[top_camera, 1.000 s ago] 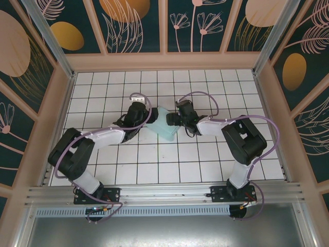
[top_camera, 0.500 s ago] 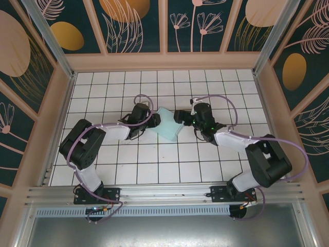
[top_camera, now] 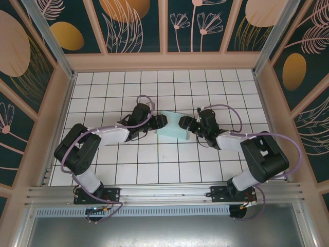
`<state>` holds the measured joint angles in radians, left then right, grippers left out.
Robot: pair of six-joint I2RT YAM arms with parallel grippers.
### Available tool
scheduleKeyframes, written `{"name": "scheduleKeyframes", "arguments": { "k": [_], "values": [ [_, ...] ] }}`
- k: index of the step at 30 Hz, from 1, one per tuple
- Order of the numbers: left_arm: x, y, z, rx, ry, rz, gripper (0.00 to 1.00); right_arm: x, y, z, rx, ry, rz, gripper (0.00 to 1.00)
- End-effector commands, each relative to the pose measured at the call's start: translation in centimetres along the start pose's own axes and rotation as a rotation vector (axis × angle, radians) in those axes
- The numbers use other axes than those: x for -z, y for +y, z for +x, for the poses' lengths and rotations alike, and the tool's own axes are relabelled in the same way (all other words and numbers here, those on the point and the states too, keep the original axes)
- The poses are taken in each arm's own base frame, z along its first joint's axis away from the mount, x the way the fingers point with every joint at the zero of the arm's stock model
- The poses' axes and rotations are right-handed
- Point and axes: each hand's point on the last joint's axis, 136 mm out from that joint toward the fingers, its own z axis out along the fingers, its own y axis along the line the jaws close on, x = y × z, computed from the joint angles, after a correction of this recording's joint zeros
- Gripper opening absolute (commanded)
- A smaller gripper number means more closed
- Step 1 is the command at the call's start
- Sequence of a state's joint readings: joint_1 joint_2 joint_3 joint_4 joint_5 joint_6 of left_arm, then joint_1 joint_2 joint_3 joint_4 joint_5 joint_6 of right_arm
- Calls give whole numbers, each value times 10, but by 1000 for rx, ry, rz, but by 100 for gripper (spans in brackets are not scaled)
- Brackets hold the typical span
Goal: Fold the paper box
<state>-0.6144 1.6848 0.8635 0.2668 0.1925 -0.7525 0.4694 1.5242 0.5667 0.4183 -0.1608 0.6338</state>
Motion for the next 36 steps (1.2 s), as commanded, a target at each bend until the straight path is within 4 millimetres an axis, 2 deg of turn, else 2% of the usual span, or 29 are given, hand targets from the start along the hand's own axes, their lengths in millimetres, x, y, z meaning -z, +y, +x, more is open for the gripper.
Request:
{"name": "scheduleKeyframes", "arguments": {
  "k": [1, 3, 6, 7, 9, 12, 18, 26, 30, 36],
  "values": [
    [17, 2, -42, -70, -97, -61, 70, 0, 15, -28, 6, -47, -53, 85],
    [17, 15, -52, -71, -105, -81, 74, 4, 16, -36, 12, -68, -60, 85],
    [5, 26, -58, -118, -58, -130, 77, 11, 16, -41, 9, -86, -66, 85],
    [-5, 31, -51, -134, -7, -140, 77, 13, 15, -40, 6, -88, -69, 85],
    [-18, 28, -40, -143, 63, -97, 76, 17, 14, -37, -6, -91, -71, 85],
    [-30, 27, -25, -153, 126, -46, 70, 21, 10, -33, -19, -94, -72, 85],
    [-46, 46, -7, -175, 202, -79, 58, 21, 9, -30, -17, -83, -86, 85],
    [-52, 66, 4, -143, 215, -133, 25, 19, 16, -32, -8, -74, -113, 85],
    [-55, 72, 9, -125, 223, -124, 15, 17, 15, -27, -40, -58, -129, 85],
    [-61, 81, 20, -57, 243, -75, 11, 14, 16, -18, -90, -37, -166, 84]
  ]
}}
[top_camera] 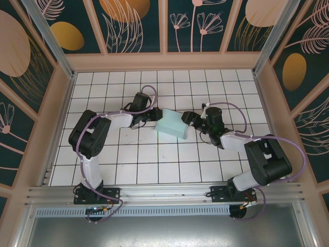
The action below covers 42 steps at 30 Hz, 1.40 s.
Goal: Fold the paper box
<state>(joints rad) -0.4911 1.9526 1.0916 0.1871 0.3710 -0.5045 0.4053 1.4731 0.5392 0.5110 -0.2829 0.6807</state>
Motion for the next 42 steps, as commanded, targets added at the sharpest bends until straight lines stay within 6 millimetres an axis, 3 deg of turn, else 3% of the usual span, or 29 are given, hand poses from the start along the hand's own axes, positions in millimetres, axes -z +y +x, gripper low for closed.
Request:
{"name": "scheduleKeyframes", "arguments": {
  "k": [1, 9, 21, 30, 34, 39, 42],
  "values": [
    [-16, 40, 49, 93, 128, -69, 10, -2, 0, 5, -43, 9, -41, 84],
    [-18, 43, 57, 123, 136, -45, 0, -7, 6, 13, -102, 36, -108, 83],
    [-12, 57, 71, 175, 145, -69, 0, -6, 4, 17, -101, 51, -108, 83],
    [-9, 49, 61, 170, 129, -46, 0, 11, -8, -5, -64, -57, 16, 83],
    [-8, 47, 59, 165, 128, -40, 0, 1, 0, -1, -79, 9, -6, 83],
    [-10, 49, 58, 172, 115, -52, 0, -14, -9, 5, -152, 50, 19, 83],
    [-12, 51, 63, 188, 125, -46, 0, -22, -4, 11, -170, 93, -13, 83]
  ]
}}
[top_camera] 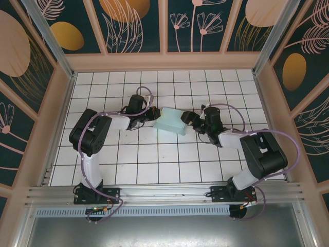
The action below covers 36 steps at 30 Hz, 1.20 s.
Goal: Fold the paper box
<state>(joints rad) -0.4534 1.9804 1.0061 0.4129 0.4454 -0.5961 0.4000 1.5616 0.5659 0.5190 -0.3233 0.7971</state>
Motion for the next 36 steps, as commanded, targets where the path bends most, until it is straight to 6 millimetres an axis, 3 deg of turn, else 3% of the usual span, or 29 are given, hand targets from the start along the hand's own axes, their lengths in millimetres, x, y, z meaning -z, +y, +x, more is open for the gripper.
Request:
{"name": "scheduleKeyframes", "arguments": {
  "k": [1, 5, 11, 13, 18, 20, 21, 24, 28, 32, 34, 36],
  "values": [
    [-2, 50, 66, 127, 186, -152, 0, -9, 10, 1, -36, 47, -43, 83],
    [-4, 51, 66, 135, 181, -142, 0, -16, 28, 0, -23, 70, -116, 78],
    [-1, 46, 56, 120, 142, -137, 1, -20, 40, -8, -39, 64, -162, 55],
    [4, 42, 49, 102, 104, -134, 12, -19, 39, -8, -44, 63, -158, 48],
    [38, 14, 9, -23, -112, -87, 58, -9, 42, -15, -43, 45, -154, 43],
    [59, 1, -10, -105, -232, -80, 91, -2, 46, -21, -28, 33, -160, 43],
    [73, -10, -20, -162, -300, -69, 98, 2, 47, -23, -17, 30, -164, 42],
    [110, -37, -40, -333, -478, -71, 99, 15, 52, -33, 11, 15, -186, 39],
    [139, -83, -33, -681, -624, -103, 99, 40, 64, -50, 5, -9, -257, 38],
    [178, -115, -36, -871, -829, -167, 99, 70, 85, -66, 29, -22, -348, 37],
    [185, -126, -35, -971, -856, -186, 99, 85, 96, -72, 40, -23, -387, 37],
    [177, -137, -23, -1176, -817, -253, 99, 99, 105, -77, 49, -16, -422, 37]
  ]
}}
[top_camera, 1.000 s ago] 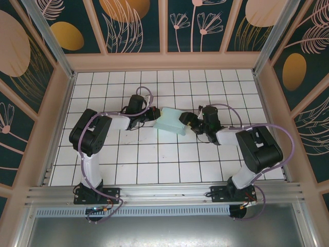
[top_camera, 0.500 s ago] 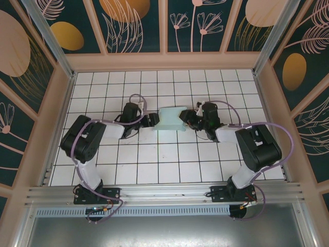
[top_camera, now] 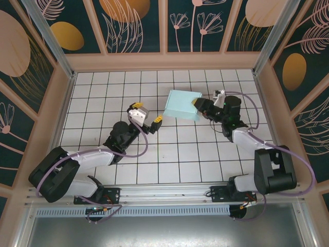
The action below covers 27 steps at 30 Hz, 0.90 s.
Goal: Fold the paper box
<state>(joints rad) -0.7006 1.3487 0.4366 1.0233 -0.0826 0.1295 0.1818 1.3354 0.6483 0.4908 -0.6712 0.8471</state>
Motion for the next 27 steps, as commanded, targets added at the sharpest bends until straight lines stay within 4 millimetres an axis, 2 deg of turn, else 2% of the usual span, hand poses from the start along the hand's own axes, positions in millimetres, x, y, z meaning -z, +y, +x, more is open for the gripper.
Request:
{"name": "scheduleKeyframes", "arguments": {
  "k": [1, 3, 6, 12, 16, 23, 27],
  "values": [
    [4, -7, -26, -414, -86, -70, 98, 17, 41, -5, 35, 54, -119, 36],
    [8, -23, -24, -615, -117, -63, 99, 24, 51, -8, 31, 63, -142, 36],
    [3, -35, -23, -773, -128, -75, 99, 30, 62, -7, 3, 102, -196, 36],
    [-1, -45, -42, -980, -235, -210, 95, 32, 65, 6, -28, 161, -229, 35],
    [-8, -48, -49, -1060, -275, -263, 88, 33, 61, 15, -51, 197, -233, 35],
    [-13, -55, -63, -1080, -331, -272, 73, 32, 57, 27, -76, 235, -234, 35],
    [-18, -63, -60, -1095, -329, -230, 68, 30, 52, 32, -100, 243, -224, 35]
  ]
}}
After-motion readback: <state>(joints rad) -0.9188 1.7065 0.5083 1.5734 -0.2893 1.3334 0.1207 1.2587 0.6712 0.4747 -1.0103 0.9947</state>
